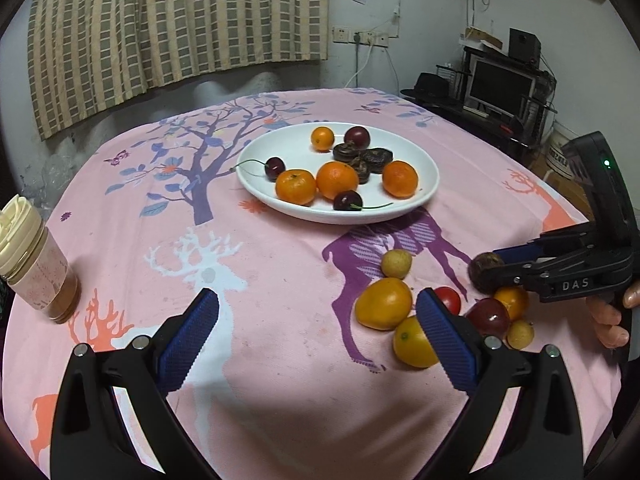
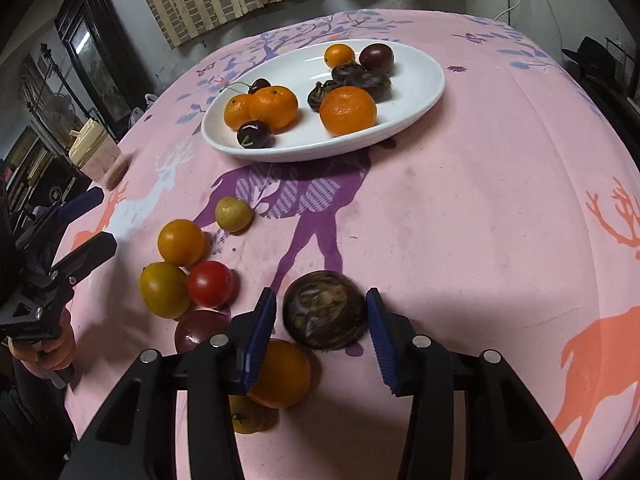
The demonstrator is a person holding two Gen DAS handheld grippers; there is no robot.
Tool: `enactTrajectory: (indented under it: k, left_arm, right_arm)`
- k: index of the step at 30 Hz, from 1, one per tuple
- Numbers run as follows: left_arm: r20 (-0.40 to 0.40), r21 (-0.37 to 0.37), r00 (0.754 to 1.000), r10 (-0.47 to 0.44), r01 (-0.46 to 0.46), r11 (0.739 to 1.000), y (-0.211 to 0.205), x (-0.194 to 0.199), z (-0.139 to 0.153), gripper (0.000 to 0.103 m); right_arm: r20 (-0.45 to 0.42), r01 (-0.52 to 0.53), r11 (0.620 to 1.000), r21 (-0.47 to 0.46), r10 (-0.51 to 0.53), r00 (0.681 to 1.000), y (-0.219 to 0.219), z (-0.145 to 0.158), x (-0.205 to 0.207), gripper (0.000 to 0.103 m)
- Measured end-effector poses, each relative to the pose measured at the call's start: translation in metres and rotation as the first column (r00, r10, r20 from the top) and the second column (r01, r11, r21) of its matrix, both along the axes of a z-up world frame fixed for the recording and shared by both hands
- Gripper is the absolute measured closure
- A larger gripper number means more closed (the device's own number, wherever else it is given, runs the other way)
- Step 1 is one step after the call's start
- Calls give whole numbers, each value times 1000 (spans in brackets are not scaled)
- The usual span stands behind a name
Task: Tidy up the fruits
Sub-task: 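Grasp a dark passion fruit on the cloth with the right tool, then carry a yellow mango-like fruit to the plate with the left tool while the right tool carries the passion fruit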
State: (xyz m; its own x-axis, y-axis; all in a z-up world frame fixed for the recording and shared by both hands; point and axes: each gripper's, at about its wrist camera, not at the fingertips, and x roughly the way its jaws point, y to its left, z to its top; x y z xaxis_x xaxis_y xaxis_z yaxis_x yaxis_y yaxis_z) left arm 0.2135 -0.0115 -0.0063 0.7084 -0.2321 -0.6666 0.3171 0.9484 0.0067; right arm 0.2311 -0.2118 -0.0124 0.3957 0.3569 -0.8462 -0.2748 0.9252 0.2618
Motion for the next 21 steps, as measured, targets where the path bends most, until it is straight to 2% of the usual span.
enactTrajectory:
  k: [6,8,11,12,14,16,21]
  left_arm:
    - [-56,-43,994,-96,93,995,-6,-3,-4,6]
    - [-74,-53,986,-148,144,988,-12,-7,-6,6]
    - [-77,-36,977,-199,197,980,-23,-13,-10,7]
    - [-74,-28,974,-215,213,977,-26,-15,-12,10]
    - [-92,-20,964,-250,249,968,-33,-17,-15,33]
    - [-115,-21,958,-262,261,965,-37,-16,-19,37]
    - [-138,2,951,-278,281,960,-46,-16,-29,37]
  right_arm:
    - [-5,9,1000,23,-9,1000,-3,0,2,62]
    - [-8,17,998,58,-17,1000,-6,2,2,62]
    - [34,28,992,125,-33,999,-13,14,0,62]
    - [49,31,991,130,-37,998,-14,17,-2,62]
    - [58,33,989,144,-41,997,-16,20,-2,62]
    - [52,34,988,152,-42,998,-17,20,-1,62]
    - [72,18,988,152,-29,997,-16,24,-1,62]
